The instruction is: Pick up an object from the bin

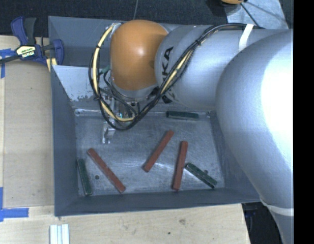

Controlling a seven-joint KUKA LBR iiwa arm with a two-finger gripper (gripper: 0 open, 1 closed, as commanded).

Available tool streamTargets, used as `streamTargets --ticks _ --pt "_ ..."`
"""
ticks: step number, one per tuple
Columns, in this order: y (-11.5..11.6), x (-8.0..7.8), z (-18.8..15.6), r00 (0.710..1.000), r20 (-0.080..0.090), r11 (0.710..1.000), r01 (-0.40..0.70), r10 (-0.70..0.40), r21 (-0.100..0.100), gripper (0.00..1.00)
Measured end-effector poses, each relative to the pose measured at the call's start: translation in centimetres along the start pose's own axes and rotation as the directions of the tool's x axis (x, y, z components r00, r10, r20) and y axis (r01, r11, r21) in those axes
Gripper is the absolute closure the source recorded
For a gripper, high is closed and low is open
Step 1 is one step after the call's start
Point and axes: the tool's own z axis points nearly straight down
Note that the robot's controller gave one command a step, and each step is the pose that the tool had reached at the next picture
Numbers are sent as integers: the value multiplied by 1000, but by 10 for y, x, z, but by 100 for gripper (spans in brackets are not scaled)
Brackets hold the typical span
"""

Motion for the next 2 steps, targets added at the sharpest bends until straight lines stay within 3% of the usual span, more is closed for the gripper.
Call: streamTargets --ticks 1,2 --pt "0 -2 -5 1000 8 1000 -2 2 -3 0" --pt "-11 46 68 998 26 999 51 -50 -5 100"
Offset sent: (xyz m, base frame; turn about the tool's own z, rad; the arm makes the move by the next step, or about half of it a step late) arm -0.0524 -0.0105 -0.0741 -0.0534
